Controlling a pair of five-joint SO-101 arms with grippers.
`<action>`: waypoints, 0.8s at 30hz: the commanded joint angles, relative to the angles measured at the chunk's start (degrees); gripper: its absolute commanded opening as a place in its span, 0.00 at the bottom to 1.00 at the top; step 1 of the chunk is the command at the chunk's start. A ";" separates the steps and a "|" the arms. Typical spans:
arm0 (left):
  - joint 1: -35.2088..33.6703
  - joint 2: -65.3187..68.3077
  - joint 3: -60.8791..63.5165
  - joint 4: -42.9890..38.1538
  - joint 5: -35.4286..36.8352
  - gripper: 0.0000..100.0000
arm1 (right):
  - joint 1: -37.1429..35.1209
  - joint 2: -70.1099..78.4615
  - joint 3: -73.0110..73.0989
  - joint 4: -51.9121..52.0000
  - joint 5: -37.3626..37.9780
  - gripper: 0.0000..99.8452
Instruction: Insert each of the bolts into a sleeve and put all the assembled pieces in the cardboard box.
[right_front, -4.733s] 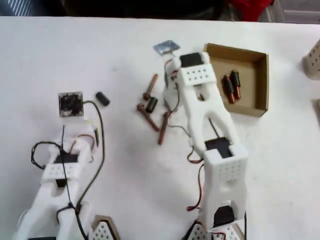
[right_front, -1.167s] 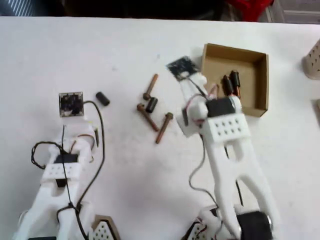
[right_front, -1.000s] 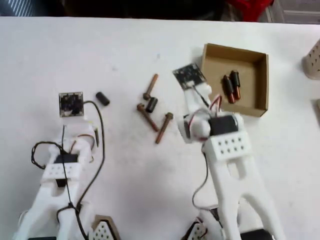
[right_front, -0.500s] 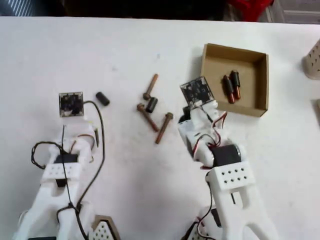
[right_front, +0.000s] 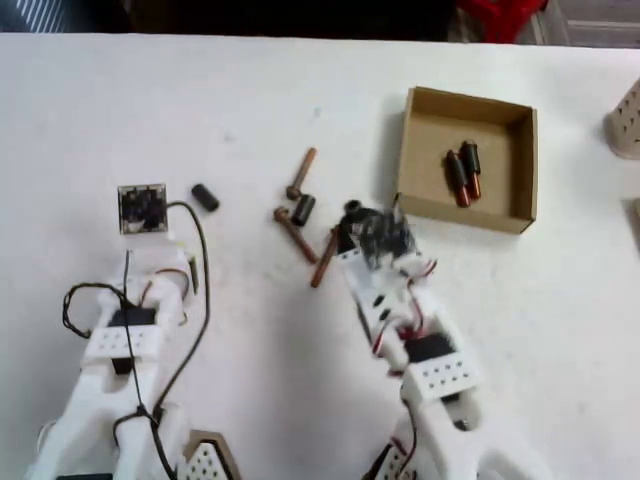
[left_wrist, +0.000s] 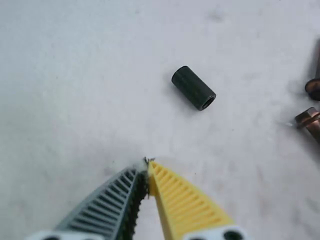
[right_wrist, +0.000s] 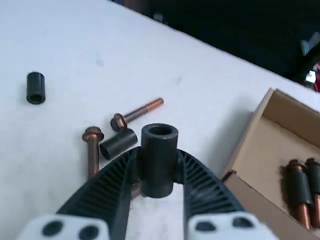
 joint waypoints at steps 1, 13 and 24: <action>-0.40 0.04 -3.25 -1.23 -0.53 0.02 | -4.35 -1.89 5.36 -14.81 -0.53 0.02; -0.40 0.04 -3.25 -1.14 -0.53 0.02 | -7.87 -1.54 10.29 -29.49 -20.31 0.02; -0.13 0.04 -3.25 -1.14 -0.53 0.02 | -6.37 -1.45 10.46 -27.91 -18.81 0.02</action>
